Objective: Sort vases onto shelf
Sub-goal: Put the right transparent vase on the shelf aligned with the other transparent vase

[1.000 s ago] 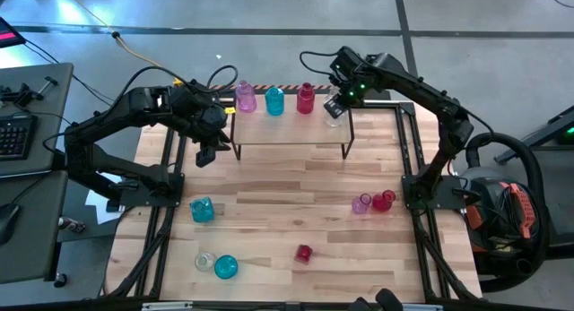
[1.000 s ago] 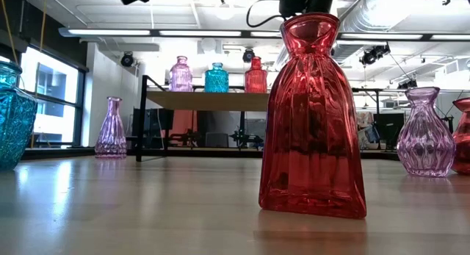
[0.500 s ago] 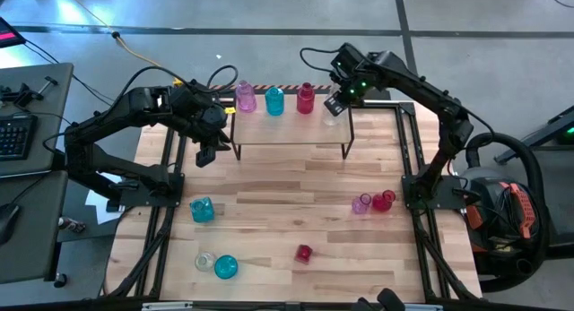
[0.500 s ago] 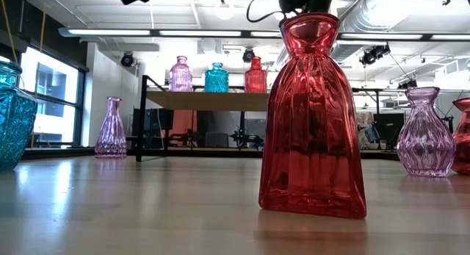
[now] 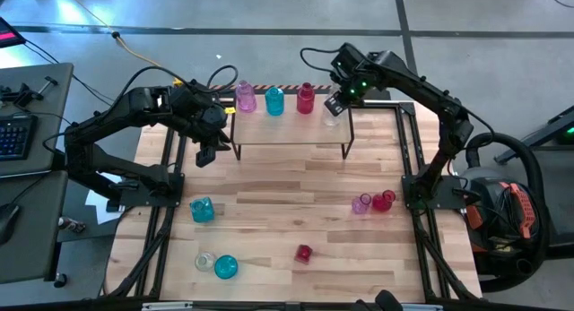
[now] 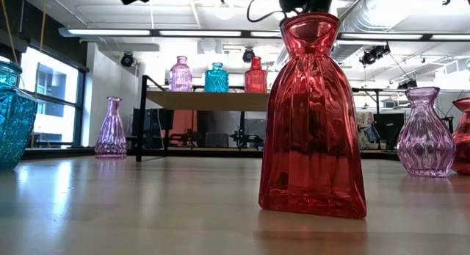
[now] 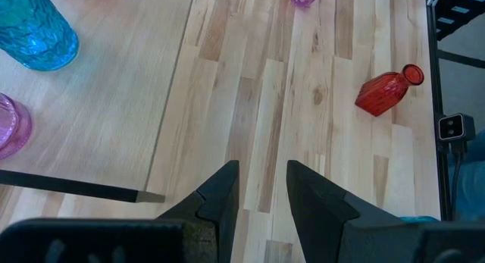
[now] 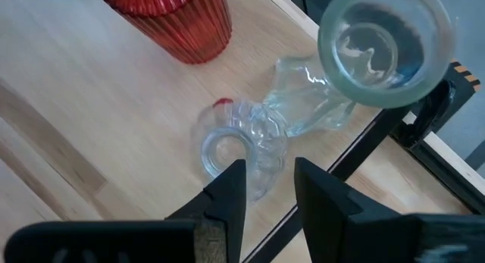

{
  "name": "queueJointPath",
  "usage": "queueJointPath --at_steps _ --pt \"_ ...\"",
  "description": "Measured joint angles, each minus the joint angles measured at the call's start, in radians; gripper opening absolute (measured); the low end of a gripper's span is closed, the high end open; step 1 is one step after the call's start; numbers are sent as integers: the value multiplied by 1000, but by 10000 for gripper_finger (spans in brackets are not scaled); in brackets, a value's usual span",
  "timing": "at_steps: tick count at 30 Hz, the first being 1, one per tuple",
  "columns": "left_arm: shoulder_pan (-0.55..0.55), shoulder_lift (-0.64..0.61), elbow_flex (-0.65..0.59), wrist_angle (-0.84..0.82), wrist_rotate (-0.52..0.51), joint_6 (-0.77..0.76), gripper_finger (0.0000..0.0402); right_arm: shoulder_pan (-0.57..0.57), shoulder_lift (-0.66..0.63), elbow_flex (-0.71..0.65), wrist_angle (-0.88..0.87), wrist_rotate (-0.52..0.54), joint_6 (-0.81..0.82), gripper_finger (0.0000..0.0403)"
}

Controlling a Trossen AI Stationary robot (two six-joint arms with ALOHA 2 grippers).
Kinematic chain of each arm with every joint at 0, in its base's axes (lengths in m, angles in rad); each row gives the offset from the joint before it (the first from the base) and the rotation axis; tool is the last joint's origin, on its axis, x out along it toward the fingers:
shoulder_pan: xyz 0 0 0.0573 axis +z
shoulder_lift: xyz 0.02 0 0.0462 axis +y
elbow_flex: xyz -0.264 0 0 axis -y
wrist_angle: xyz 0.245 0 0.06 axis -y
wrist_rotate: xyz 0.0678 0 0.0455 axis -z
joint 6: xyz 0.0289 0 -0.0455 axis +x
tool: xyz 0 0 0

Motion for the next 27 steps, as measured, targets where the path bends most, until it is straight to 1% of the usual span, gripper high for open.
queueJointPath --at_steps 7,15,27 --pt "0 0 0 0 0 0 104 9 2 1 18 -11 9 94" --pt "0 0 0 0 0 0 104 21 40 3 20 -7 16 94" --pt "0 0 0 0 0 0 104 10 42 4 -19 13 16 94"
